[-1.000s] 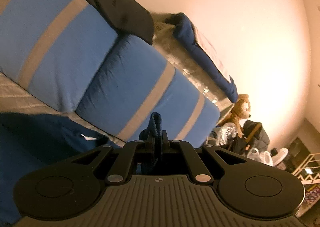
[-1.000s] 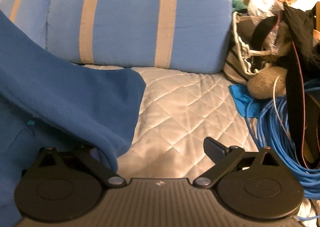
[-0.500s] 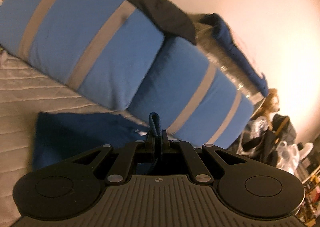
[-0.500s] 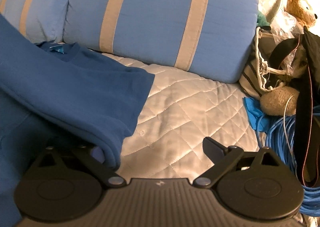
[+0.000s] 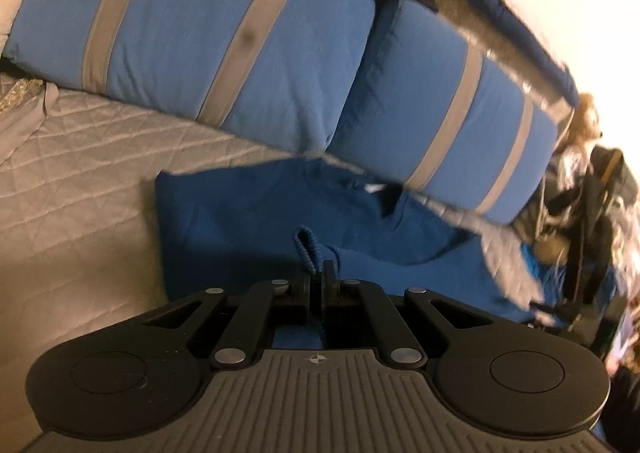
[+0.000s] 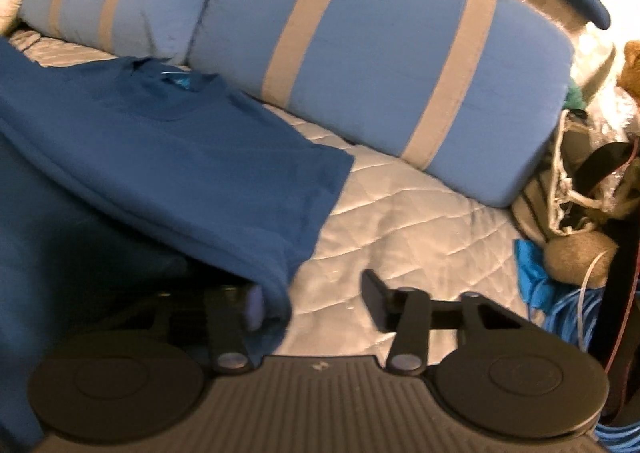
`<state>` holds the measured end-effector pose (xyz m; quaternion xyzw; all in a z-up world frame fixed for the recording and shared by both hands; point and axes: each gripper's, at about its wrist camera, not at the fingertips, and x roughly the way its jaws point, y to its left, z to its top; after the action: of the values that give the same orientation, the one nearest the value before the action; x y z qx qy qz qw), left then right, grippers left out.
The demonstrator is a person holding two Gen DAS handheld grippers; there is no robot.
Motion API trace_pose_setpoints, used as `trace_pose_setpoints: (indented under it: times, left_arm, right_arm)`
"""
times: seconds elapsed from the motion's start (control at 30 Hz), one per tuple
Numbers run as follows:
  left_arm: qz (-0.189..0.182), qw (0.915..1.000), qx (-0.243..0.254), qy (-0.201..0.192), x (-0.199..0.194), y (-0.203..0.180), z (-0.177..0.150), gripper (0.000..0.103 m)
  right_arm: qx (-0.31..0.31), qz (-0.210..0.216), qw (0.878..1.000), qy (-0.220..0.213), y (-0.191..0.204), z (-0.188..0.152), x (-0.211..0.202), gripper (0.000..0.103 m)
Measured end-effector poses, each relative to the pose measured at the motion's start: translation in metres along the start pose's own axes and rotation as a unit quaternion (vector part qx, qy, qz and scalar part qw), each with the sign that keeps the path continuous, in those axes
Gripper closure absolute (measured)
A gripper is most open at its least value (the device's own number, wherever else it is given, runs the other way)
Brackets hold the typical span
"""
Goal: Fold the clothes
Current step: 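Lay the sleeve across the sweatshirt chest and open the left gripper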
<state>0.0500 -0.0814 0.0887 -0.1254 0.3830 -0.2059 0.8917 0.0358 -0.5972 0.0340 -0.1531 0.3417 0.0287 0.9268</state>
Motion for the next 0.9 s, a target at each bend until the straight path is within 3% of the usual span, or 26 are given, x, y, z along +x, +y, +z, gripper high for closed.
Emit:
trace_pose_setpoints:
  times: [0.13,0.33,0.8,0.9]
  left_arm:
    - [0.006,0.9996,0.021,0.019,0.004,0.008,-0.013,0.098]
    - [0.021,0.9982,0.048,0.029,0.005,0.014,-0.023,0.098]
    - [0.069,0.9900,0.102,0.069,0.027,0.024,-0.054,0.097]
    - [0.077,0.9897,0.101,0.066,0.027,0.025,-0.055,0.094]
  right_arm:
    - [0.004,0.010,1.000,0.003,0.003,0.000,0.000,0.057]
    - [0.003,0.019,1.000,0.007,0.007,-0.001,-0.001,0.057]
    - [0.007,0.017,0.999,0.027,0.010,-0.009,0.007,0.055]
    - [0.009,0.008,0.999,0.031,0.008,-0.010,0.008,0.049]
